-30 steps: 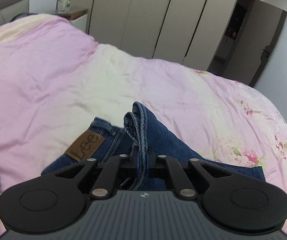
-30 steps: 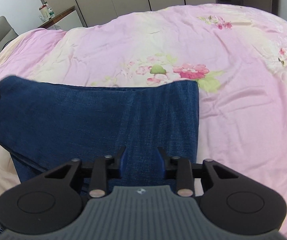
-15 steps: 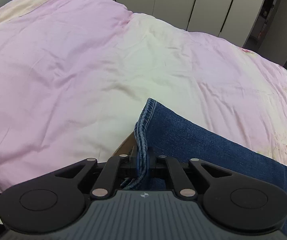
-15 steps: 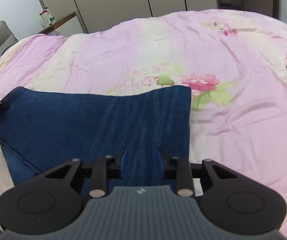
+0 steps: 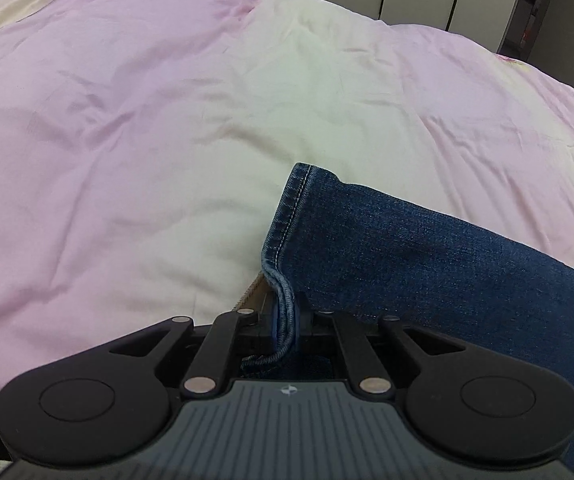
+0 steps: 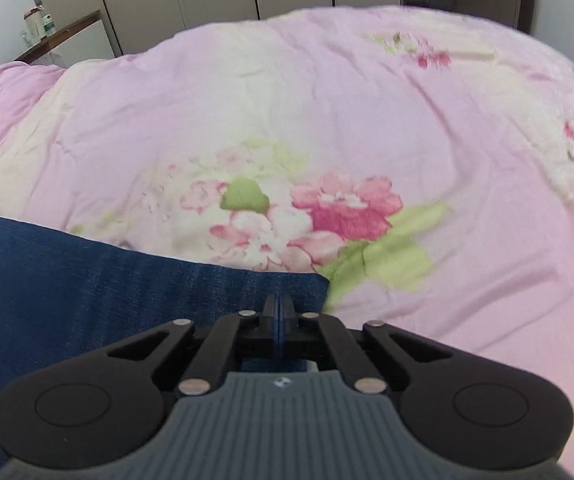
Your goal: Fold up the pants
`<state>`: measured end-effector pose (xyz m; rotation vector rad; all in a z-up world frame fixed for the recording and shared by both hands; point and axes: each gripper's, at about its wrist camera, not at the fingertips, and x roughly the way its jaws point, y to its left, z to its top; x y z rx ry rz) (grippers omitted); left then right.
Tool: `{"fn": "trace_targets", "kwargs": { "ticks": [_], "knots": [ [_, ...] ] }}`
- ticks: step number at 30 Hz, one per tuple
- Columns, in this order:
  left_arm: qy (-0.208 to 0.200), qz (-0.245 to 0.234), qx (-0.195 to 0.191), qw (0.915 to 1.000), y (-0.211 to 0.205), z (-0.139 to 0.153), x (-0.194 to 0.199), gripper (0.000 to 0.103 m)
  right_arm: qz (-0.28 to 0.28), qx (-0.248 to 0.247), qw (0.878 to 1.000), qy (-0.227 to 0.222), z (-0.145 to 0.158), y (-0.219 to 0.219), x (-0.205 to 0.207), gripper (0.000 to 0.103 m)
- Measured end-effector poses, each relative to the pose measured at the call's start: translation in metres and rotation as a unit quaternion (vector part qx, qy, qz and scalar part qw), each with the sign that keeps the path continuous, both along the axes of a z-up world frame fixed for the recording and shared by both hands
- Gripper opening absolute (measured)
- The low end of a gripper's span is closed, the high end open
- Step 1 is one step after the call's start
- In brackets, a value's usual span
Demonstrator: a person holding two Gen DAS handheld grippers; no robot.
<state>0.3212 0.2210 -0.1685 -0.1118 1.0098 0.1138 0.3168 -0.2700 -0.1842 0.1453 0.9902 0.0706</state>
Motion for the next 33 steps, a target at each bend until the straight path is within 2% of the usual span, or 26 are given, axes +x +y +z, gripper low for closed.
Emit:
{"fn": "trace_targets", "kwargs": {
  "ticks": [5,7,8,9,11,15,18,21,22,25,27,29,33],
  "knots": [
    [-0.002,0.009,-0.007,0.9999,0.005,0.0,0.002,0.011,0.005,0.005,1.0,0.012,-0.008,-0.003,0.008,0.0],
    [-0.004,0.017,0.004,0.9998,0.003,0.003,0.0,0.02,0.004,0.006,1.0,0.009,0.001,-0.004,0.005,0.0],
    [-0.006,0.021,0.016,0.9996,0.002,0.004,-0.002,0.028,0.009,0.006,1.0,0.002,0.009,-0.003,-0.001,0.0],
    [-0.011,0.023,0.029,0.9992,0.0,0.006,-0.005,0.036,0.018,0.01,1.0,-0.005,0.019,-0.003,-0.01,0.005],
    [-0.023,0.027,0.053,0.998,-0.004,0.01,-0.014,0.043,0.034,0.013,0.999,-0.009,0.037,0.0,-0.034,0.011],
    [-0.034,0.033,0.07,0.9965,-0.007,0.023,-0.031,0.043,0.058,0.022,0.998,0.007,0.05,0.01,-0.092,0.015],
    [-0.042,0.033,0.065,0.9965,-0.014,0.036,-0.046,0.043,0.066,-0.007,0.997,0.034,0.035,0.019,-0.121,0.015],
    [-0.053,0.021,0.055,0.9968,-0.025,0.052,-0.063,0.043,0.054,-0.018,0.997,0.055,0.007,0.016,-0.129,0.016],
    [-0.054,0.019,0.05,0.9971,-0.029,0.058,-0.069,0.043,0.046,-0.013,0.997,0.058,0.003,0.014,-0.128,0.019],
    [-0.053,0.01,0.015,0.9984,-0.039,0.071,-0.088,0.043,0.034,-0.004,0.998,0.057,0.008,0.011,-0.129,0.021],
    [-0.054,0.005,-0.013,0.9985,-0.048,0.076,-0.099,0.043,0.032,-0.004,0.998,0.05,0.016,0.01,-0.13,0.028],
    [-0.056,-0.005,-0.026,0.9981,-0.062,0.078,-0.108,0.043,0.022,0.009,0.999,0.039,0.024,0.008,-0.13,0.048],
    [-0.043,-0.073,-0.019,0.9962,-0.105,0.072,-0.118,0.043,0.0,0.046,0.998,0.034,0.028,0.004,-0.126,0.052]
  ]
}}
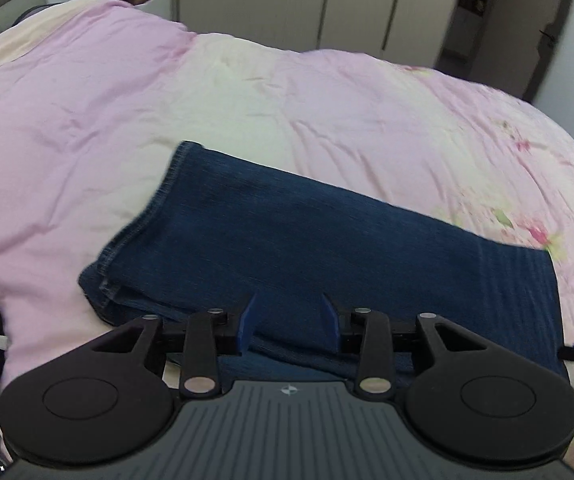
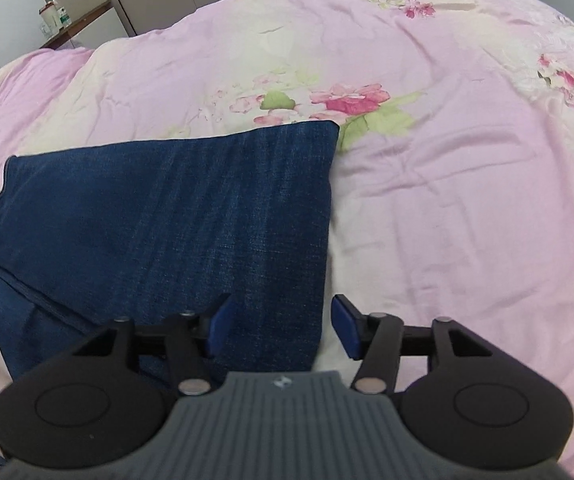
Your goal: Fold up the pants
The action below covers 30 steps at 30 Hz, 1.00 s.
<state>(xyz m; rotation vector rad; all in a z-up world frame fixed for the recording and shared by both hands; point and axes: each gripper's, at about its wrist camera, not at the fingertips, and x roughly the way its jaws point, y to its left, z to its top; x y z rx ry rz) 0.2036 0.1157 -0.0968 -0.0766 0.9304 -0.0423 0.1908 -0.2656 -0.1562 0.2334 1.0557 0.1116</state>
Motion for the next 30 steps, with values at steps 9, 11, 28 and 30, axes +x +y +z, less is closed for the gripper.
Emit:
{"fn": "trace_targets", "kwargs": {
  "ticks": [9,11,28,30],
  "knots": [
    [0.054,-0.153,0.078,0.9836,-0.084,-0.044,0.001,0.032,-0.023,0.042,0.999,0.005,-0.011,-0.005,-0.001,0.052],
    [0.086,-0.149,0.086,0.9812,-0.087,-0.059,0.009,0.029,-0.021,0.043,0.999,0.004,-0.012,-0.004,-0.002,0.052],
    [0.106,-0.291,0.195,0.9306,-0.127,-0.04,0.065,0.024,-0.039,0.108,0.993,0.01,-0.025,-0.029,0.019,0.048],
    [0.104,-0.303,0.208,0.924,-0.136,-0.045,0.081,0.023,-0.047,0.126,0.991,0.013,-0.031,-0.033,0.025,0.047]
  ]
}}
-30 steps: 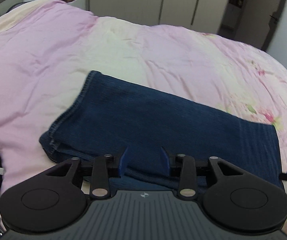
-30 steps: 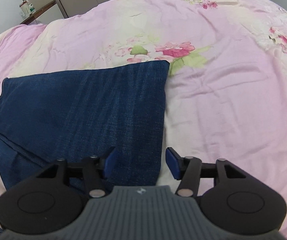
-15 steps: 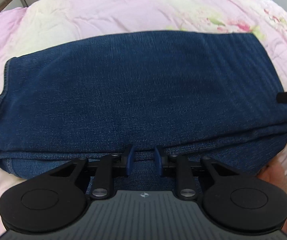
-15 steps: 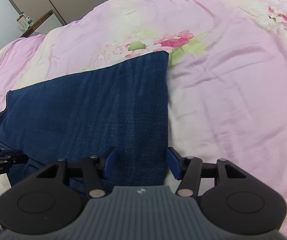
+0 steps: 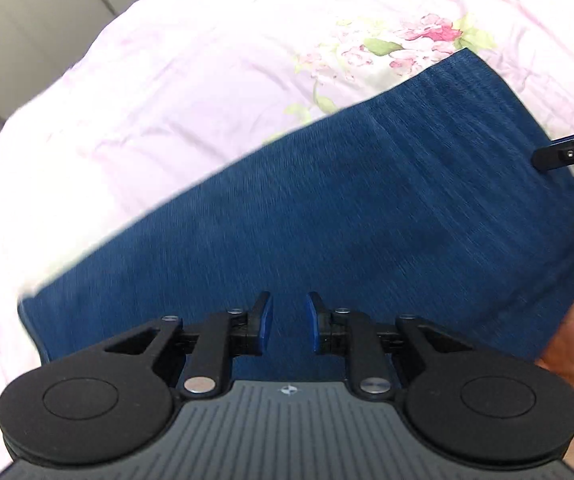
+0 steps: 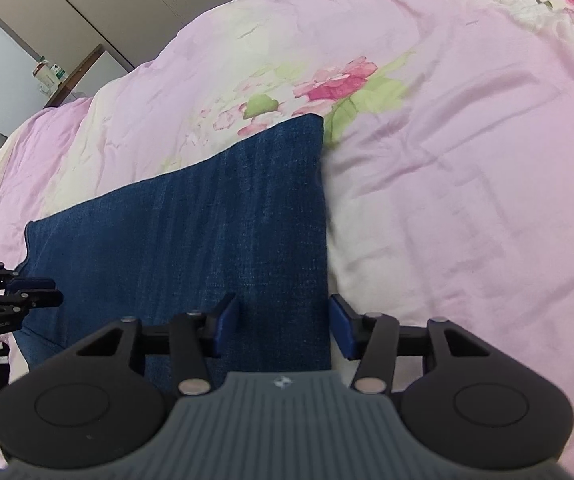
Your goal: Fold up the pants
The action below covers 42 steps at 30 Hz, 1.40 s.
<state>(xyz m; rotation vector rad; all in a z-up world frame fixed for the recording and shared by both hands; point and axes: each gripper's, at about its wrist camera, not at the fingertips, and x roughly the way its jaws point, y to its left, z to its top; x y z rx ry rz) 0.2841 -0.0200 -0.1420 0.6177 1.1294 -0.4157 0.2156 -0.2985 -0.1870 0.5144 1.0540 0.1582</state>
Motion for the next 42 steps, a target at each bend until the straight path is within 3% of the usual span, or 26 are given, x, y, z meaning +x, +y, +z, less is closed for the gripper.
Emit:
{"fn": "trace_targets", "kwargs": {
  "ticks": [3,10,15,25,35,42],
  "knots": [
    [0.005,-0.011,0.001,0.9999,-0.007,-0.008,0.023,0.016,-0.008,0.026,1.0,0.005,-0.009,-0.006,0.006,0.047],
    [0.017,-0.037,0.034,0.9986,-0.031,-0.036,0.058,0.015,0.006,0.047,0.999,-0.002,-0.02,-0.008,0.015,0.047],
    [0.019,-0.051,0.053,0.9971,-0.039,-0.045,0.062,0.013,0.016,0.065,0.998,-0.008,-0.031,-0.012,0.021,0.045],
    [0.009,-0.073,0.088,0.9933,-0.057,-0.038,0.043,0.013,0.041,0.097,0.994,-0.006,-0.024,-0.028,0.017,0.02],
    [-0.002,-0.092,0.067,0.9935,-0.032,-0.009,-0.021,0.013,0.043,0.152,0.987,-0.019,0.031,-0.029,0.017,0.01],
    [-0.011,-0.048,0.019,0.9986,0.03,0.009,-0.051,0.014,0.042,0.206,0.977,-0.016,0.082,0.003,0.026,0.01]
  ]
}}
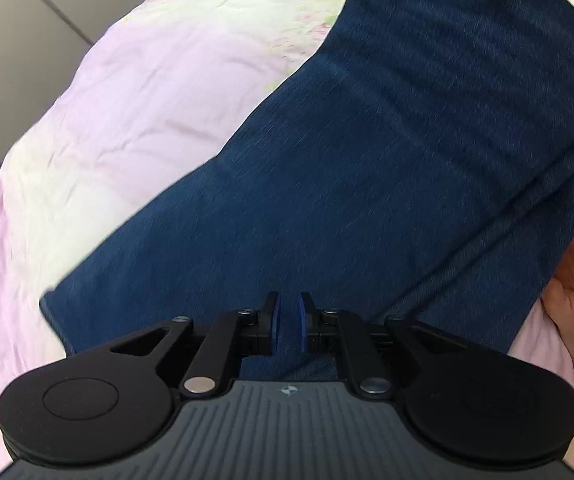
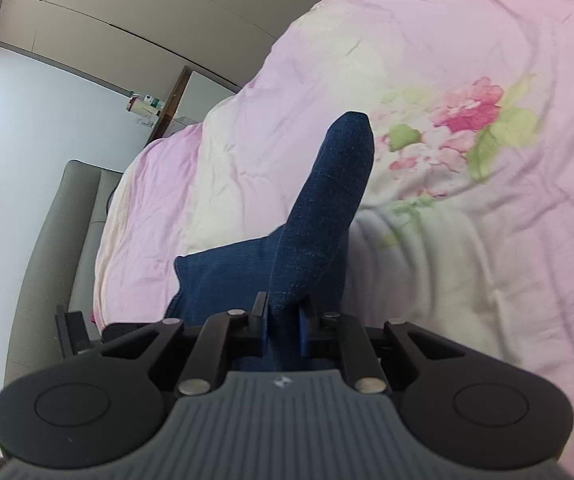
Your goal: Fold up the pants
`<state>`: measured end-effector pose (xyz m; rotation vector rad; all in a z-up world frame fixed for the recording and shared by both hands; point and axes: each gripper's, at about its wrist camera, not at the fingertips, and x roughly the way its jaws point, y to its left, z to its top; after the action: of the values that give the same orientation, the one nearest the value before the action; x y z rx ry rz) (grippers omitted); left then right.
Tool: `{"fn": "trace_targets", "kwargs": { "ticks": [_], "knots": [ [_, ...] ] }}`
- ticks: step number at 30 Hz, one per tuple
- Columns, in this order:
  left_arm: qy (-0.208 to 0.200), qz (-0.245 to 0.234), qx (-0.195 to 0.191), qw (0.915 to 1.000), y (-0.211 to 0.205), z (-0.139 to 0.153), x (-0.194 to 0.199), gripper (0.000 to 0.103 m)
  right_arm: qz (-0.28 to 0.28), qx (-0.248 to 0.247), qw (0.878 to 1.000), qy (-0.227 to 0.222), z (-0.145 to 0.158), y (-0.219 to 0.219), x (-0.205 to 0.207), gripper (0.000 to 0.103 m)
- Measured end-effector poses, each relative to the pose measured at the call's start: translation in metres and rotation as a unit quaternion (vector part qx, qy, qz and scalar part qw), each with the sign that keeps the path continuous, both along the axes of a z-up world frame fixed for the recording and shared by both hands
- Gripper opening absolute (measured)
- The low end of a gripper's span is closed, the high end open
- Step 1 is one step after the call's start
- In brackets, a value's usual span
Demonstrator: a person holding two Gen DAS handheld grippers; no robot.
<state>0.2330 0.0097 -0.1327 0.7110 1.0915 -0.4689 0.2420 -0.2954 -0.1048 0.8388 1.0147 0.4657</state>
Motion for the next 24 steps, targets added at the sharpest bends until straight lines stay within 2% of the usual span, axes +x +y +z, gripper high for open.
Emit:
{"fn": "trace_targets", "kwargs": {
  "ticks": [3,6,10,13,18,22,24],
  "knots": [
    [-0.007,0.061,-0.031,0.9976,0.044,0.003,-0.003,0.014,0.012,0.007,1.0,-0.013,0.031,0.024,0.007,0.01],
    [-0.022,0.118,-0.054,0.9913,0.089,0.001,-0.01,0.014,0.022,0.028,0.999,-0.027,0.059,0.054,0.017,0.01],
    [-0.056,0.194,-0.105,0.9737,0.142,0.009,-0.015,0.014,0.041,0.06,0.997,-0.037,0.088,0.105,0.036,0.01],
    [-0.068,0.242,-0.136,0.9582,0.177,0.014,-0.014,0.014,0.062,0.058,0.996,-0.037,0.099,0.156,0.053,0.01],
    [-0.076,0.303,-0.187,0.9315,0.221,0.025,-0.014,0.014,0.082,0.058,0.995,-0.003,0.09,0.243,0.08,0.01],
    [-0.079,0.348,-0.218,0.9082,0.238,0.031,-0.023,0.014,0.093,0.042,0.995,0.015,0.069,0.31,0.094,0.01],
    [-0.082,0.361,-0.233,0.8994,0.244,0.032,-0.026,0.014,0.095,0.036,0.994,0.034,0.052,0.338,0.1,0.01]
  ]
}}
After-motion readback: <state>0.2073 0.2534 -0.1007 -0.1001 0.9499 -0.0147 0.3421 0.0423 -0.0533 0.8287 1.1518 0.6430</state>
